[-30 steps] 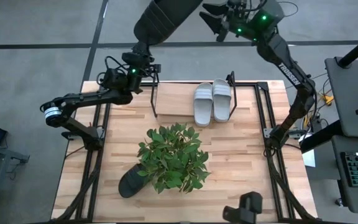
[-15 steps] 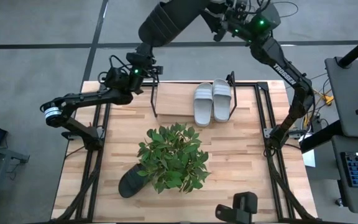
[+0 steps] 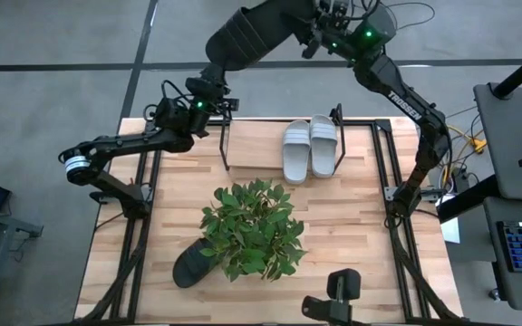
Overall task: Pick and place slides into the shelf
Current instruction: Put the right black slide on the shelf
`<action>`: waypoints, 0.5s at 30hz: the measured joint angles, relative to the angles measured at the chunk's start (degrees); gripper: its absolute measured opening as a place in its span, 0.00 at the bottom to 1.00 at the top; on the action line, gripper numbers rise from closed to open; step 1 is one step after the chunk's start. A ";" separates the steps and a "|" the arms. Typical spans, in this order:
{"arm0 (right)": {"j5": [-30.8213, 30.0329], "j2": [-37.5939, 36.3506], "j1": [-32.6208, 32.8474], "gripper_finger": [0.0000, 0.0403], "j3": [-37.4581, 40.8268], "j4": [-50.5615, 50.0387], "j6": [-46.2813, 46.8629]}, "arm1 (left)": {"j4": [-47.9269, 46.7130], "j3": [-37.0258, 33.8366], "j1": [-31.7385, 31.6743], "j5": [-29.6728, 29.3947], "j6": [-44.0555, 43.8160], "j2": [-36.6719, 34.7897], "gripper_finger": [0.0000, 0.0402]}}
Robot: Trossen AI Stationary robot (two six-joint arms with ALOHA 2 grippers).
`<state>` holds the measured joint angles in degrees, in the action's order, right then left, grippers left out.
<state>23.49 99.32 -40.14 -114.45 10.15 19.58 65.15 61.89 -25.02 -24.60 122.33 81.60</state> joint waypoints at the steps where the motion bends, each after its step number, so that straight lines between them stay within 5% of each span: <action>1: -0.19 0.07 0.00 0.36 -0.09 -0.01 0.00 | 0.03 0.00 0.00 0.02 -0.09 0.00 0.06; 5: -1.06 0.07 0.02 0.14 -0.11 -0.01 -2.21 | 0.08 0.00 -0.02 -0.32 -0.04 0.00 0.06; 15: -2.74 0.01 0.07 0.13 -0.11 -0.49 -4.73 | 0.17 0.00 0.00 -2.34 -0.52 -0.02 0.13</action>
<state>20.75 99.33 -40.07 -114.56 9.66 14.85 65.32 61.89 -25.02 -26.94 121.81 81.58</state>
